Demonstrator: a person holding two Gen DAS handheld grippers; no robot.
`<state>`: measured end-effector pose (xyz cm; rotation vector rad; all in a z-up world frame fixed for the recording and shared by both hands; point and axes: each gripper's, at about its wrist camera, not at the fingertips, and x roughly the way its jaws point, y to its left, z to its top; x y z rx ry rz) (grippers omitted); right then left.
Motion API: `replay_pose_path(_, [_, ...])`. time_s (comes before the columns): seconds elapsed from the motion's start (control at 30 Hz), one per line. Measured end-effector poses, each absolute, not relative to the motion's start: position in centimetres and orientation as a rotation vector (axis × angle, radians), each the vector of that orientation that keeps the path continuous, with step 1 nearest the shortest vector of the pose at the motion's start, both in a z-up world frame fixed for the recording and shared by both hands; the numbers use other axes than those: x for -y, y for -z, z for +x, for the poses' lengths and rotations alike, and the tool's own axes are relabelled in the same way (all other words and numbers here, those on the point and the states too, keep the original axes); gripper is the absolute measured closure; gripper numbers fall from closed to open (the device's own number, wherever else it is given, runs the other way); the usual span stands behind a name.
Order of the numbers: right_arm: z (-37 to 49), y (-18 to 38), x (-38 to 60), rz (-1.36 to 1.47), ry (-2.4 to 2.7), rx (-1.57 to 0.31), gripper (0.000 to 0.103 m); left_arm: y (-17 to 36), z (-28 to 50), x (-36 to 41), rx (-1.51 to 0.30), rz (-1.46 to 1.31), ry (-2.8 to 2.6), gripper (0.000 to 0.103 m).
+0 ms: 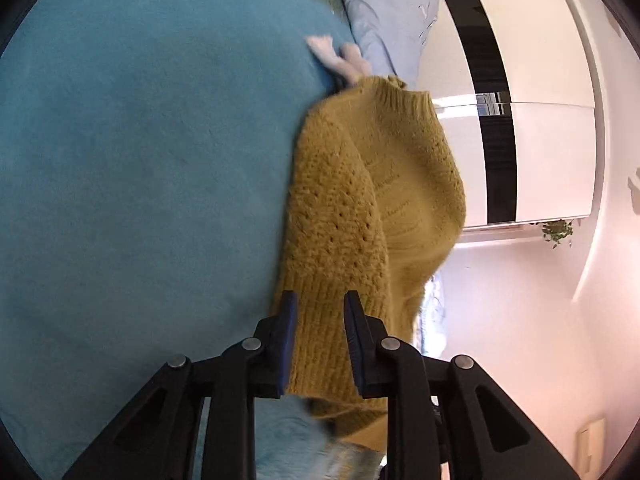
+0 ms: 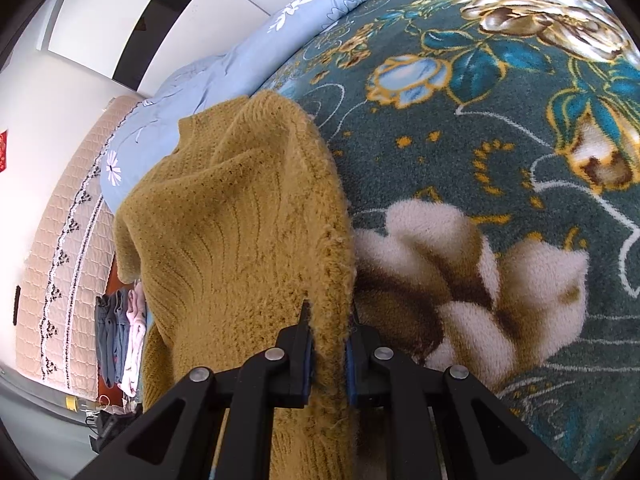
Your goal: Fold clothes
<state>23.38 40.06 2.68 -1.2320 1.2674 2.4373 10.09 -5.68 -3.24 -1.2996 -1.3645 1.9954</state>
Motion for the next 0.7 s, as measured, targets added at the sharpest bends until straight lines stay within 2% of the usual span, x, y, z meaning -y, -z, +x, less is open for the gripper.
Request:
replay_pose_path(0.1, [23.3, -2.6, -40.0, -1.234, -2.436, -1.27, 0.089, 2.2, 10.1, 5.9, 1.272, -1.332, -2.083, 0.063])
replay_pose_path(0.23, [23.3, -2.7, -40.0, -1.236, -2.436, -1.27, 0.088, 1.9, 10.2, 4.5, 1.158, -1.404, -2.105, 0.062])
replay_pose_path(0.3, [23.3, -2.7, -39.9, -1.235, -2.435, -1.272, 0.088, 2.2, 10.2, 3.8, 1.174, -1.403, -2.074, 0.064])
replay_pose_path(0.33, [23.3, -2.7, -39.9, -1.235, -2.435, -1.273, 0.088, 2.2, 10.1, 3.7, 1.179, -1.394, -2.075, 0.066])
replay_pose_path(0.4, [23.3, -2.6, -39.9, -1.234, -2.435, -1.274, 0.088, 1.8, 10.4, 4.0, 1.189, -1.363, -2.102, 0.091])
replay_pose_path(0.53, [23.3, -2.6, -40.0, -1.234, -2.436, -1.275, 0.088, 0.1, 11.3, 5.4, 1.185, -1.268, -2.218, 0.095])
replay_pose_path(0.7, [23.2, -2.6, -39.9, -1.237, -2.439, -1.272, 0.088, -2.3, 11.7, 7.4, 1.077, -1.211, -2.41, 0.096])
